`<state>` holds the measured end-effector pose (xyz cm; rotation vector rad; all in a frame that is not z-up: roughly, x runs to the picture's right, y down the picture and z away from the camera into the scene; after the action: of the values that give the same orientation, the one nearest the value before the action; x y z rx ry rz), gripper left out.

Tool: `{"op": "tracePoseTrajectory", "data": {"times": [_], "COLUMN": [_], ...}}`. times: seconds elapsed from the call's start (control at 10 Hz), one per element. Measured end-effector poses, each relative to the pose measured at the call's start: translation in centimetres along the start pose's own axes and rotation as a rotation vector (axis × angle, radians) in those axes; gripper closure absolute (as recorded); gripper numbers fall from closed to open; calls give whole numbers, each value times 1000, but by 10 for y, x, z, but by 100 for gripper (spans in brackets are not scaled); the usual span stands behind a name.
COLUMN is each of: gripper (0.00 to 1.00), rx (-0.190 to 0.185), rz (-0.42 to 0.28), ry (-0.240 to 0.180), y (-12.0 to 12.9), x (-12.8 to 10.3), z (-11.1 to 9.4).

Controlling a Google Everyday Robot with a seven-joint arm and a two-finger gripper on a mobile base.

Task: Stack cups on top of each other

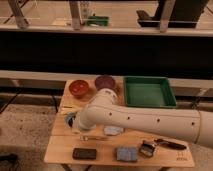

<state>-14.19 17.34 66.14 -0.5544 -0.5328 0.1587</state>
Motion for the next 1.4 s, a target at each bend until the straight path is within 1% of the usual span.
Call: {"op": "tracePoseTrajectory", "data": {"times": [0.2,0.4,0.7,1.1,1.4], "gripper": [97,97,97,97,97], "rx": [12,17,26,41,57], "rz": [7,-4,-15,-34,-56], "ry": [-9,-24,-45,-81,-104], "y": [-5,-11,-22,-34,-42], "x": [-3,-11,-17,-27,-32], "z": [-2,-2,-2,5,15]}}
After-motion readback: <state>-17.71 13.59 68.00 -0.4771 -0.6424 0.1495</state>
